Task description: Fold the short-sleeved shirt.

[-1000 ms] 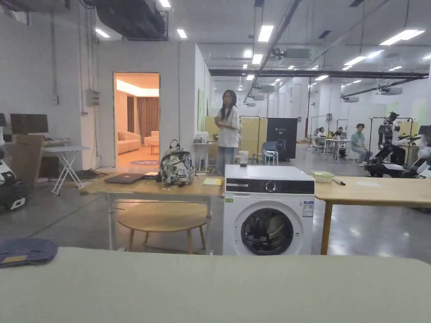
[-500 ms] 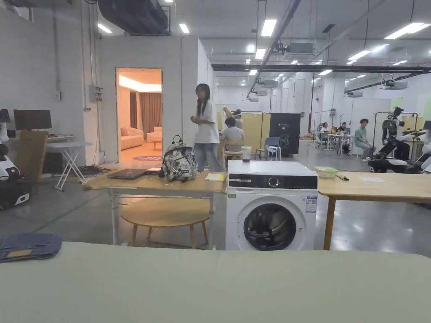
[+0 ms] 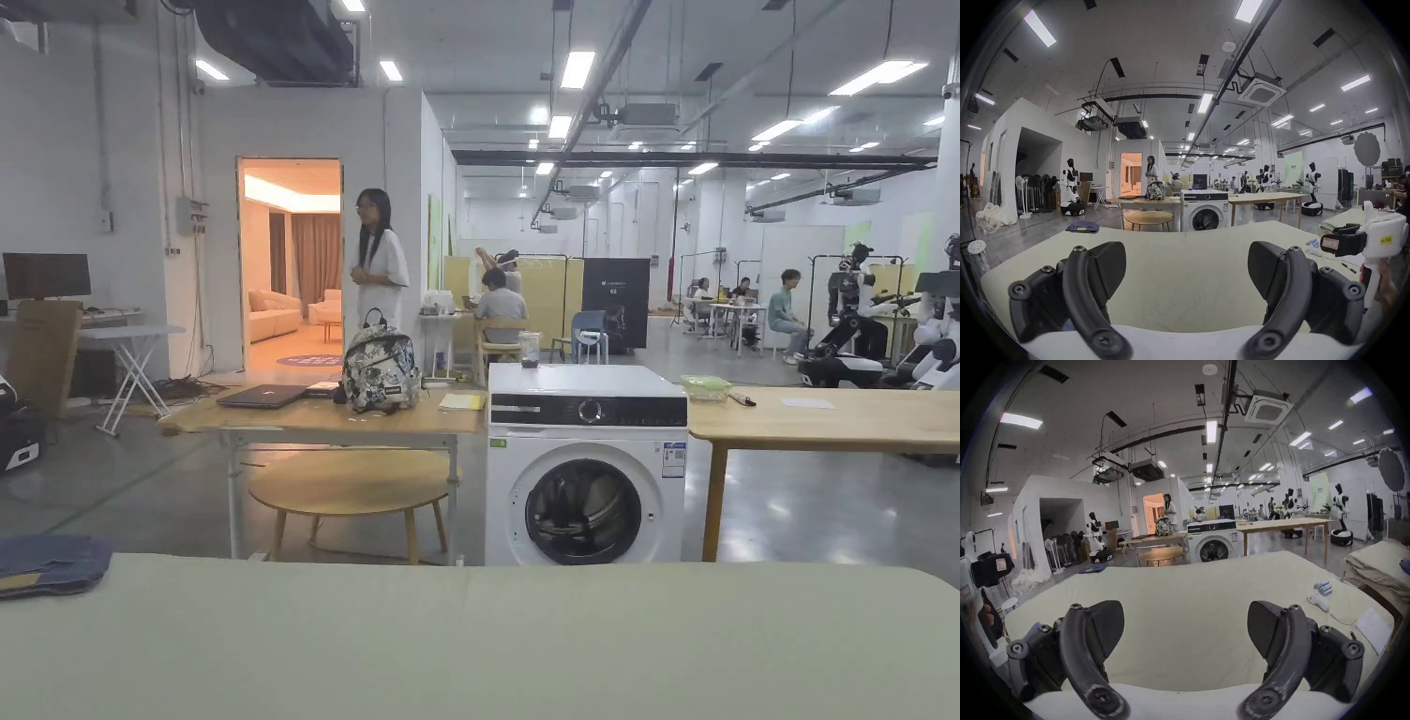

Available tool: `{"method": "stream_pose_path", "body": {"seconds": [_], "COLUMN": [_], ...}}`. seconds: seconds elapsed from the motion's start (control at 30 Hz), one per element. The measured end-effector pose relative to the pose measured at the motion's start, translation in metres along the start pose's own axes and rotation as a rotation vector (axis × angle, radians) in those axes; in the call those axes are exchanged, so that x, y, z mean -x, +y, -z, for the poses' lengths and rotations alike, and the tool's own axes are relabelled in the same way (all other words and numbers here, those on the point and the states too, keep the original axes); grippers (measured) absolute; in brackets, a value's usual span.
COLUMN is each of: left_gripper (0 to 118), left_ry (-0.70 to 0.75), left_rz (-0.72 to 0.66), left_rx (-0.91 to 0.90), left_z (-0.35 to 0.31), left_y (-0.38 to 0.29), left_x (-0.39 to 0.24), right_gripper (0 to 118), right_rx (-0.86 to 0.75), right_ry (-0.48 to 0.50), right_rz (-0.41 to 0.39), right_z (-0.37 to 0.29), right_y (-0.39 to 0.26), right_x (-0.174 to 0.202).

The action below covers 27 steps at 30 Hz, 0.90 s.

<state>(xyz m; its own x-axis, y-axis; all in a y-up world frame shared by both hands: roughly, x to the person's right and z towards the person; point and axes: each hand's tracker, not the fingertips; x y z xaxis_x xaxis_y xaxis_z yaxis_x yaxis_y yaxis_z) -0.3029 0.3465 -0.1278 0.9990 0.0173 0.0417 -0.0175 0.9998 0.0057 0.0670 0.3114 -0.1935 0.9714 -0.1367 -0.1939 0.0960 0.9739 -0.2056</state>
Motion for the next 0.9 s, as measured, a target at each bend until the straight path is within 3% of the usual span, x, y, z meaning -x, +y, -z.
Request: {"method": "stream_pose_path", "body": {"seconds": [0.37, 0.67, 0.9], "left_gripper": [103, 103, 103], "left_ry": [0.004, -0.004, -0.017], "left_rz": [-0.014, -0.031, -0.036], "left_rx": [0.052, 0.07, 0.08], "left_z": [0.007, 0.009, 0.011], "left_y": [-0.005, -0.008, -0.01], "left_x": [-0.007, -0.011, -0.013], "right_gripper": [104, 104, 104], "right_rx": [-0.005, 0.061, 0.074], "right_ry": [-0.137, -0.109, -0.105], "right_rz": [0.098, 0.173, 0.136], "right_z": [0.0, 0.004, 0.009], "right_y": [0.005, 0.002, 0.002], "right_x": [0.0, -0.002, 0.007]}}
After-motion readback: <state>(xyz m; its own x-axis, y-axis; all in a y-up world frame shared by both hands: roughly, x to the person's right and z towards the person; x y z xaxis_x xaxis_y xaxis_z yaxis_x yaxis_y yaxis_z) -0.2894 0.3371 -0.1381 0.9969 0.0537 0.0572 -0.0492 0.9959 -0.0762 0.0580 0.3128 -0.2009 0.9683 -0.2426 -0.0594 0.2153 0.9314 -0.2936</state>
